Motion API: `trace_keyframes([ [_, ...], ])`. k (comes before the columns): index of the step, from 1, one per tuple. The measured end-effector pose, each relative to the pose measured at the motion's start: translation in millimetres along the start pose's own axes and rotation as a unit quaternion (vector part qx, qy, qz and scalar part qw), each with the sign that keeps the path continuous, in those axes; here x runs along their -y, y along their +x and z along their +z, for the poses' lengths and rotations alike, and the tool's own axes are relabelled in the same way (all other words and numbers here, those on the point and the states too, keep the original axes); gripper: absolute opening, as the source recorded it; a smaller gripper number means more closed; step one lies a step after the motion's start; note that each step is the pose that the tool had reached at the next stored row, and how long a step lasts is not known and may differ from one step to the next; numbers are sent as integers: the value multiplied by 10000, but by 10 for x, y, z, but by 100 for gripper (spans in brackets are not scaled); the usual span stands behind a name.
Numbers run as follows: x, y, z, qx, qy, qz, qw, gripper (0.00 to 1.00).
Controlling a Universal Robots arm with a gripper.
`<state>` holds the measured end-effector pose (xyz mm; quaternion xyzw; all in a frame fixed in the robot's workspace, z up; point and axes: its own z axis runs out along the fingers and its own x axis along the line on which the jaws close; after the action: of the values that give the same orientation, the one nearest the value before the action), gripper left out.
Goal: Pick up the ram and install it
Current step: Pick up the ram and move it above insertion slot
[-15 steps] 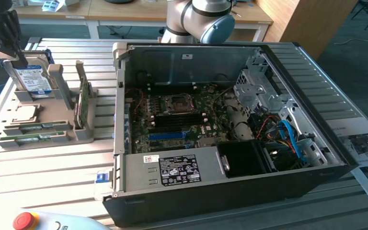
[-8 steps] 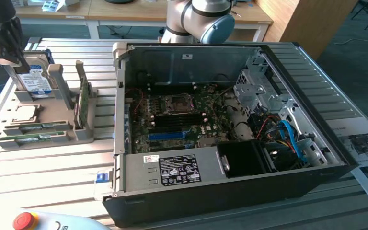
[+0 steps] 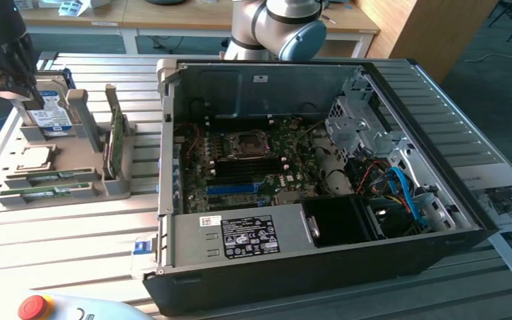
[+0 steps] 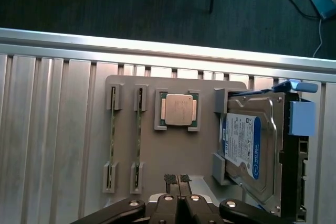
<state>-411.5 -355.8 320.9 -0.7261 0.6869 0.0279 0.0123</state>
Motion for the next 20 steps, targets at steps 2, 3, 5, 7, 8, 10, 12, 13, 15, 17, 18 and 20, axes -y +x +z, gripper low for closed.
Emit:
trace_keyframes([
  [2,-4,2,36,0,0,0,10000,11],
  [3,-6,3,55,0,0,0,10000,11],
  [5,-9,4,91,0,0,0,10000,11],
  [7,-11,7,126,0,0,0,10000,11],
  [8,-11,7,130,0,-1,0,10000,11],
  [10,-11,7,132,0,0,0,10000,11],
  [12,-11,7,131,0,0,0,10000,11],
  [13,-11,7,131,0,0,0,10000,11],
  [15,-11,7,132,0,0,0,10000,11],
  [17,-11,7,131,0,0,0,10000,11],
  [18,-11,7,132,0,0,0,10000,11],
  [20,-12,12,132,0,0,0,10000,11],
])
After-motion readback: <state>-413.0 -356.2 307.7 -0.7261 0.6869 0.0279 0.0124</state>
